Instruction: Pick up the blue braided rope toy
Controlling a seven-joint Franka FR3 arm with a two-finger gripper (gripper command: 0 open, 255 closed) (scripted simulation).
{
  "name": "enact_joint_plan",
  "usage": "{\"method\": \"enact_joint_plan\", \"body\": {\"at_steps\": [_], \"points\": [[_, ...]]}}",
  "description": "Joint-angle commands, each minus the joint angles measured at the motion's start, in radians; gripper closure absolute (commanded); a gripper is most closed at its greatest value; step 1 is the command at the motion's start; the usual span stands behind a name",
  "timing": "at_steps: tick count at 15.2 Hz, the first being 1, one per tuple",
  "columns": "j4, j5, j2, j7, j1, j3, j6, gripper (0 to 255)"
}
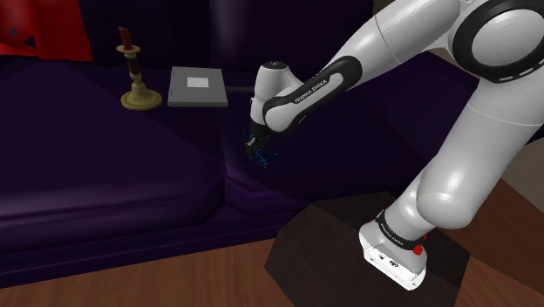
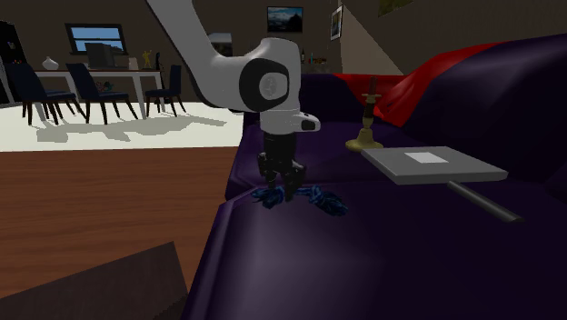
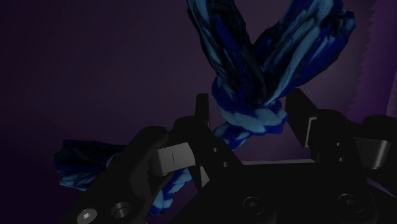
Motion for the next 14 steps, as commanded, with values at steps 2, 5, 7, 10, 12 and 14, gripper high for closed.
{"method": "enact_joint_plan", "body": {"at_steps": [2, 5, 7, 10, 12, 14], "points": [[0.0, 0.004, -0.011, -0.005, -0.003, 0.001, -0.013, 255], [0.006, 0.015, -0.045, -0.012, -0.005, 0.004, -0.051, 255], [0.011, 0.022, -0.066, -0.017, -0.006, 0.006, -0.077, 255], [0.019, 0.031, -0.097, -0.023, -0.008, 0.008, -0.116, 255], [0.027, 0.037, -0.116, -0.026, -0.008, 0.008, -0.143, 255], [0.035, 0.042, -0.135, -0.03, -0.009, 0.009, -0.169, 255]]}}
